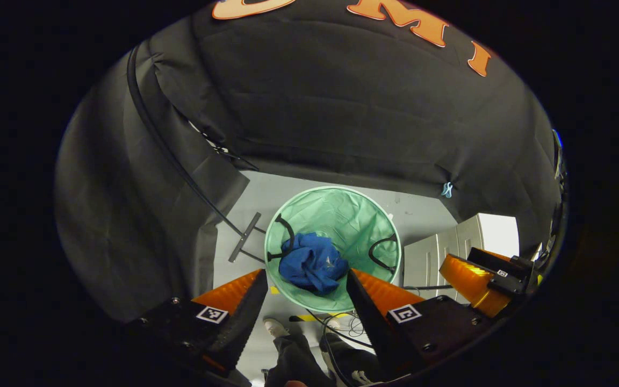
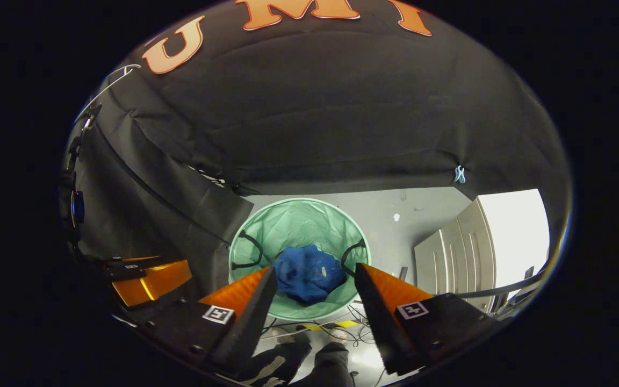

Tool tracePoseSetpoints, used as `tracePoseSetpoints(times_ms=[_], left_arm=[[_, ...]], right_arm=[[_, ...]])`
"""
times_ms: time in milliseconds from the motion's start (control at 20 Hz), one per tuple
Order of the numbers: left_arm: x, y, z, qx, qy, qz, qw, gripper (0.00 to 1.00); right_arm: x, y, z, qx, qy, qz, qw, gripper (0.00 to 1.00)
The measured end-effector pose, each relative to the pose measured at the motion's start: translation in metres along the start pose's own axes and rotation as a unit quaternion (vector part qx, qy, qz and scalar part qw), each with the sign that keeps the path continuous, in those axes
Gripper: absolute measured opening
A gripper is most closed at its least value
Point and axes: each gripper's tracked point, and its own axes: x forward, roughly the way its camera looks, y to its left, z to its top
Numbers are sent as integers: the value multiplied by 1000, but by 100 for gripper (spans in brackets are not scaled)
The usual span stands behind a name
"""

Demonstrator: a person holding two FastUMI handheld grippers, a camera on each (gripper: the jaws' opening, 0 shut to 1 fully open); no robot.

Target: Grasp the clothes on the hanger with both hands and then place them into the laundry hamper below.

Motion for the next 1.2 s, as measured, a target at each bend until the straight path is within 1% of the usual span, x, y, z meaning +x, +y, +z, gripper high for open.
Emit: tracePoseSetpoints(times_ms=[50, 100, 150, 200, 250, 300, 500, 750, 850, 950, 1200], left_arm=[[-1, 2, -1, 0, 0, 7, 1000, 97], [-3, 3, -1, -1, -1, 10, 1000, 96], [-5, 3, -3, -2, -3, 10, 1000, 96], [-8, 3, -3, -3, -5, 11, 1000, 96], [-11, 4, -5, -4, -7, 10, 1000, 96], [-14, 4, -3, -6, -11, 10, 1000, 97], [-38, -1, 3, -17, -35, 6, 999, 97], [-70, -8, 20, -13, -72, -4, 997, 97], [-91, -8, 37, -12, -112, 2, 994, 96], [-115, -13, 53, -12, -152, 2, 988, 96], [-171, -25, 75, -16, -240, 2, 971, 96]], right_arm=[[-2, -1, 0, 0, -1, -1, 1000, 98], [-2, -3, 0, 0, -1, -3, 1000, 99], [-4, -4, 0, -1, -3, -4, 1000, 92], [-9, -5, 1, -2, -6, -4, 1000, 99], [-16, -6, 3, -2, -9, -4, 1000, 92], [-19, -7, 5, -2, -13, -2, 1000, 100], [-44, -16, 21, -5, -45, -5, 999, 99], [-87, -22, 48, -6, -96, -2, 995, 99], [-107, -28, 63, -10, -126, -10, 992, 99], [-129, -36, 81, -19, -167, -22, 986, 99], [-192, -39, 113, -42, -245, -30, 968, 99]])
